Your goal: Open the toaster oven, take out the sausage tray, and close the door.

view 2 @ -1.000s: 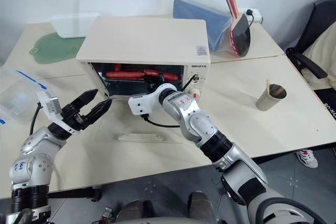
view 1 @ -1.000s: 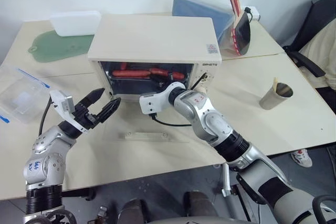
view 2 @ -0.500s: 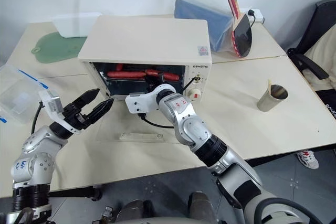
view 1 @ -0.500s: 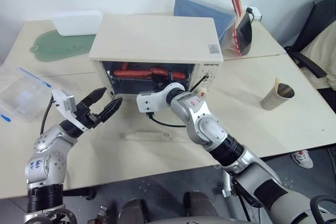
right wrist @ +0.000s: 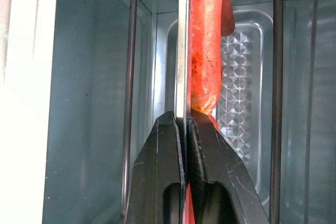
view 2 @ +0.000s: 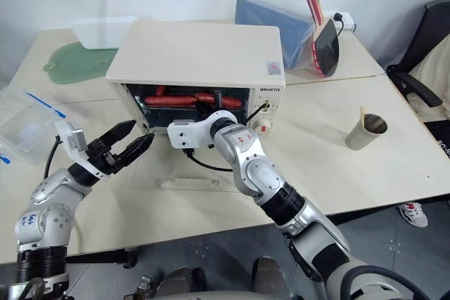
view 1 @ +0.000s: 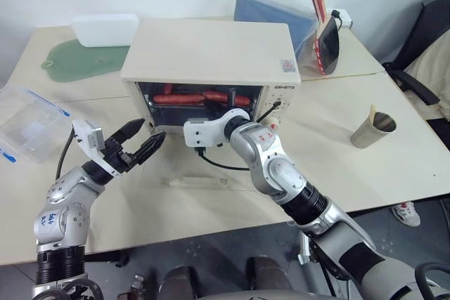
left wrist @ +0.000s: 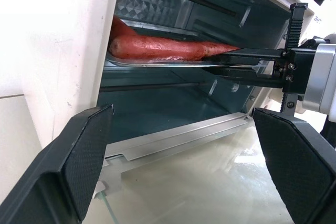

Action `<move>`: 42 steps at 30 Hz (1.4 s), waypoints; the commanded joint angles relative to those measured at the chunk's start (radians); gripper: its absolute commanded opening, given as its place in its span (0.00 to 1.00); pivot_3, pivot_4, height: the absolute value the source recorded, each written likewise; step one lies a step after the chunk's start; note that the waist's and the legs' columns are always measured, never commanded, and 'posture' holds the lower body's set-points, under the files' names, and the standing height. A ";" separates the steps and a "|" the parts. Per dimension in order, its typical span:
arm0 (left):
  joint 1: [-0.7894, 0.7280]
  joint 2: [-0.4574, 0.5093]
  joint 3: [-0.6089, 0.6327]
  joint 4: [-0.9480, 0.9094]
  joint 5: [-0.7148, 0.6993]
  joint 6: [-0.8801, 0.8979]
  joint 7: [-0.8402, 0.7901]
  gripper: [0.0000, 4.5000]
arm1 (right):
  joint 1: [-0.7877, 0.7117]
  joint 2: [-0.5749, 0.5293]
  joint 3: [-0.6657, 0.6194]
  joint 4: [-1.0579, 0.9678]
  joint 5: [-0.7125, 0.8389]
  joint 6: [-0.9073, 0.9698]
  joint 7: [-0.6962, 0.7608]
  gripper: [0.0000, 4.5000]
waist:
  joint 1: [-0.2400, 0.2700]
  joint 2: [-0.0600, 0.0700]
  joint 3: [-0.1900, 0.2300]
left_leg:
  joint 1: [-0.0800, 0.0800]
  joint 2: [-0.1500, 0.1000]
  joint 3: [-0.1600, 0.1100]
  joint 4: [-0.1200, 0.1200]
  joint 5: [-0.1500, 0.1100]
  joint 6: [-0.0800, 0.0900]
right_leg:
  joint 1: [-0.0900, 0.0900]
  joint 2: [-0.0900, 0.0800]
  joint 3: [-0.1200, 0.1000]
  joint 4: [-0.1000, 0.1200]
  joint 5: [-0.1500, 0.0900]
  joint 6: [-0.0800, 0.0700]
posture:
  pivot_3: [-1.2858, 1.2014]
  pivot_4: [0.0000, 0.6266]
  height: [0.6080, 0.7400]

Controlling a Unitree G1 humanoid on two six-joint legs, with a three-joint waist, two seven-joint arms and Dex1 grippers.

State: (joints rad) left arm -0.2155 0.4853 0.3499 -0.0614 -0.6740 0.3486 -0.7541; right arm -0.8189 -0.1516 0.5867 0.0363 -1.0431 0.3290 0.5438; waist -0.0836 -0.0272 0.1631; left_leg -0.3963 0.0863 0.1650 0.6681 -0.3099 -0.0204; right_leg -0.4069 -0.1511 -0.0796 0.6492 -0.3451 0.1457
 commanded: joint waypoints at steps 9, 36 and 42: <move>-0.050 0.016 -0.014 0.028 -0.002 0.011 -0.025 1.00 | 0.061 -0.030 0.020 -0.089 0.027 -0.061 0.080 0.01 | -0.001 0.000 0.000 | 0.000 0.000 0.000 -0.001 0.000 0.000 | 0.000 0.000 0.000 -0.002 0.000 0.000 | 0.52 0.24 1.00; -0.095 0.108 0.128 0.039 -0.193 0.262 0.007 1.00 | 0.325 -0.168 -0.048 -0.499 -0.035 -0.105 0.149 0.01 | 0.037 0.000 0.000 | -0.005 -0.001 -0.001 0.000 0.000 0.000 | -0.001 0.000 -0.001 -0.006 0.000 0.000 | 0.52 0.24 1.00; -0.086 0.114 0.135 0.031 -0.211 0.297 0.003 1.00 | 0.364 -0.161 -0.067 -0.558 -0.045 -0.118 0.149 0.01 | 0.046 0.000 0.000 | -0.005 -0.001 -0.001 0.000 0.000 0.000 | -0.001 0.000 -0.001 -0.006 0.000 0.000 | 0.52 0.24 1.00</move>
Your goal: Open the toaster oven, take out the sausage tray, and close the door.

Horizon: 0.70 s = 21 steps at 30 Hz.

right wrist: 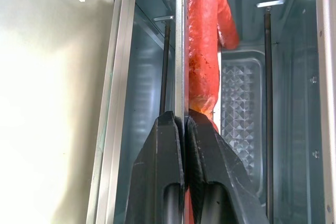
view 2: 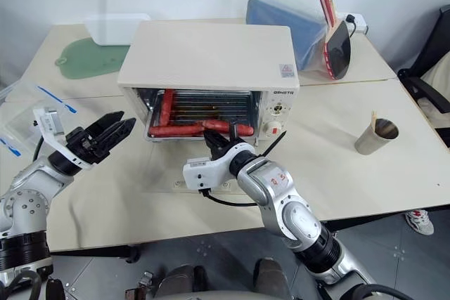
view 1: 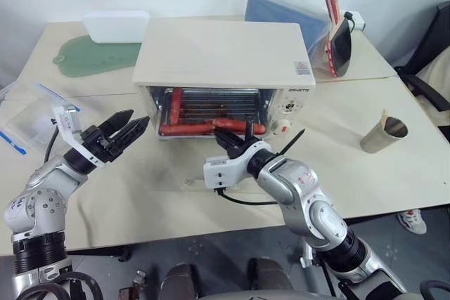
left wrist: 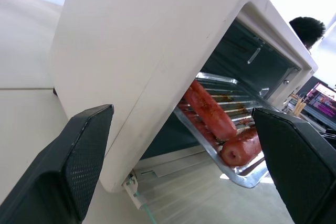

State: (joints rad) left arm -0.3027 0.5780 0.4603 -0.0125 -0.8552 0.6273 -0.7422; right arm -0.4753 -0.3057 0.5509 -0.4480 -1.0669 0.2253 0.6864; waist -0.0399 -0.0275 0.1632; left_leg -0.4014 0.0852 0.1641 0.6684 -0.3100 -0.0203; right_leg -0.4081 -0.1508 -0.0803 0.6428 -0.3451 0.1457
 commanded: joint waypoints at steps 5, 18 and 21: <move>0.014 0.039 0.028 -0.016 -0.044 0.057 -0.019 1.00 | 0.053 -0.029 -0.056 -0.114 -0.003 -0.051 0.011 0.01 | 0.011 0.000 0.000 | 0.000 0.000 0.000 0.001 0.000 0.000 | 0.000 0.000 0.000 0.000 0.000 0.000 | 0.52 0.24 1.00; 0.041 0.034 0.011 -0.036 -0.033 0.046 -0.063 1.00 | 0.148 -0.103 -0.126 -0.174 0.056 -0.170 0.008 0.01 | 0.015 -0.001 0.000 | -0.001 0.000 0.000 0.001 0.000 0.000 | 0.000 0.000 0.000 -0.001 0.000 0.000 | 0.52 0.24 1.00; 0.032 0.031 0.006 -0.028 -0.031 0.042 -0.066 1.00 | 0.157 -0.101 -0.140 -0.185 0.077 -0.188 0.001 0.01 | 0.014 -0.001 0.000 | -0.001 0.000 0.000 0.001 0.000 0.000 | 0.000 0.000 0.000 -0.001 0.000 0.000 | 0.52 0.24 1.00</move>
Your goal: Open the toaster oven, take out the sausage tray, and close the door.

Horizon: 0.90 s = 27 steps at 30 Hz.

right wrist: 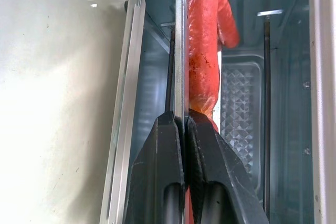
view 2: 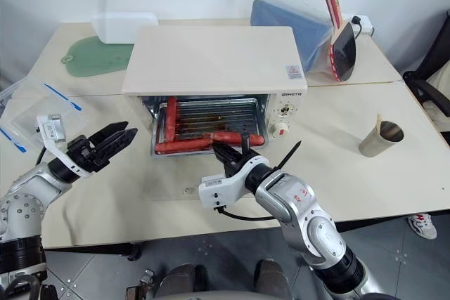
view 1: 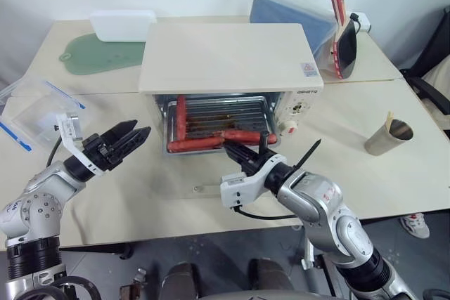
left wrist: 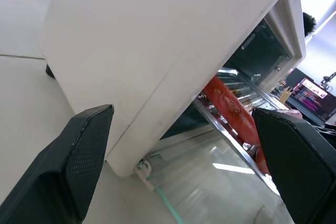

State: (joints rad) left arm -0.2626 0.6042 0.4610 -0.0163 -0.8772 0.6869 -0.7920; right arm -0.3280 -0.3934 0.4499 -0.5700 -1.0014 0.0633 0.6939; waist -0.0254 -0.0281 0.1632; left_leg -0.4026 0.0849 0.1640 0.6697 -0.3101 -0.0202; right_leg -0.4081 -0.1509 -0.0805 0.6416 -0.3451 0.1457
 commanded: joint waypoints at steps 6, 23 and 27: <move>-0.038 -0.011 -0.028 -0.018 0.012 -0.063 -0.038 0.96 | -0.003 -0.002 -0.049 -0.043 0.019 -0.041 -0.008 0.00 | -0.001 0.000 0.000 | 0.000 0.000 0.000 0.000 0.000 0.000 | 0.000 0.000 0.000 0.000 0.000 0.000 | 0.52 0.24 1.00; -0.114 -0.008 -0.085 -0.001 0.022 -0.057 -0.077 0.01 | -0.030 0.000 -0.057 0.009 0.032 -0.058 -0.023 0.00 | -0.002 0.000 0.000 | 0.000 0.000 0.000 0.005 0.000 0.000 | 0.000 0.000 0.000 0.002 0.000 0.000 | 0.52 0.24 1.00; -0.163 -0.024 -0.105 0.036 0.049 -0.084 -0.075 0.01 | -0.031 -0.001 -0.056 0.012 0.032 -0.060 -0.026 0.00 | -0.003 0.000 0.000 | -0.001 0.000 0.000 0.006 0.000 0.000 | 0.000 0.000 0.000 0.003 0.000 0.000 | 0.52 0.24 1.00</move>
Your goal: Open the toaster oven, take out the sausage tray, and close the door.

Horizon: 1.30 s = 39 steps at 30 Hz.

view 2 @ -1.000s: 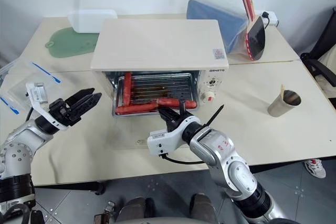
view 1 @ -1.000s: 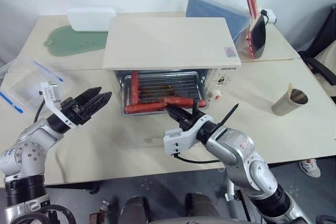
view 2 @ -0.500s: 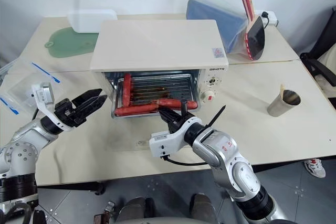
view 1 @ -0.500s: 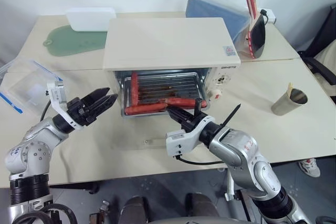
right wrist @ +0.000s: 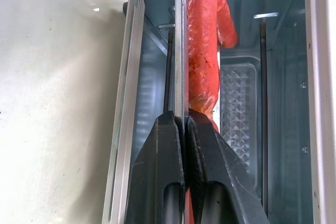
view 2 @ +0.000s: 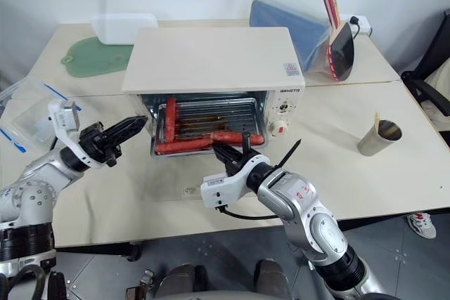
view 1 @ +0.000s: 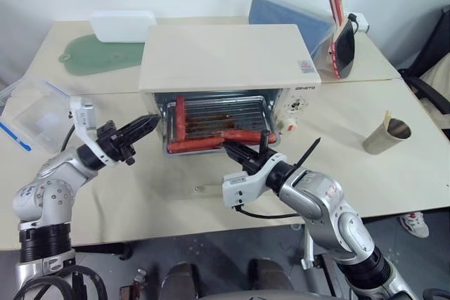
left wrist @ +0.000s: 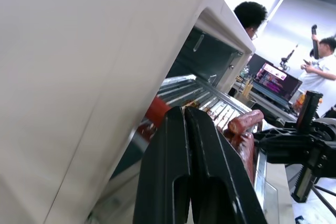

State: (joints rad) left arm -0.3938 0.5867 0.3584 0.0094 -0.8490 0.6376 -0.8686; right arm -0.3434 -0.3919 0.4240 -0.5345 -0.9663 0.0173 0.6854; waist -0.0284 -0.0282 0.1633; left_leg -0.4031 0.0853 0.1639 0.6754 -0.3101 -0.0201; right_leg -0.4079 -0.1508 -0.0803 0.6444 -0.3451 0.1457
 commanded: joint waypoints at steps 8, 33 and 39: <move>-0.095 -0.028 -0.008 0.061 0.051 -0.072 0.015 0.01 | -0.007 -0.015 -0.033 -0.027 0.001 -0.019 -0.015 0.00 | 0.003 0.000 0.000 | -0.001 0.000 -0.001 0.003 0.000 0.000 | 0.000 0.000 0.000 0.002 0.000 0.000 | 0.52 0.24 1.00; -0.149 -0.033 -0.006 0.180 0.100 -0.130 -0.004 0.01 | 0.049 -0.019 -0.046 -0.129 0.071 -0.029 0.048 0.00 | 0.001 0.000 0.000 | -0.001 0.000 -0.002 0.005 0.000 0.000 | 0.001 0.000 0.000 0.003 0.000 0.000 | 0.52 0.24 1.00; -0.160 -0.023 -0.001 0.217 0.109 -0.140 -0.033 0.01 | 0.060 -0.040 -0.069 -0.142 0.156 -0.052 0.055 0.00 | 0.001 0.000 0.000 | -0.001 0.000 -0.002 0.006 0.000 0.000 | 0.001 0.000 0.000 0.004 0.000 0.000 | 0.52 0.24 1.00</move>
State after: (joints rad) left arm -0.5372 0.5414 0.3313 0.2158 -0.7456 0.5208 -0.9014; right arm -0.2846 -0.4293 0.3812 -0.6174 -0.8437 -0.0176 0.7442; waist -0.0276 -0.0285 0.1633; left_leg -0.4041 0.0855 0.1624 0.6810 -0.3103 -0.0196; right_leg -0.4071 -0.1507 -0.0805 0.6480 -0.3451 0.1457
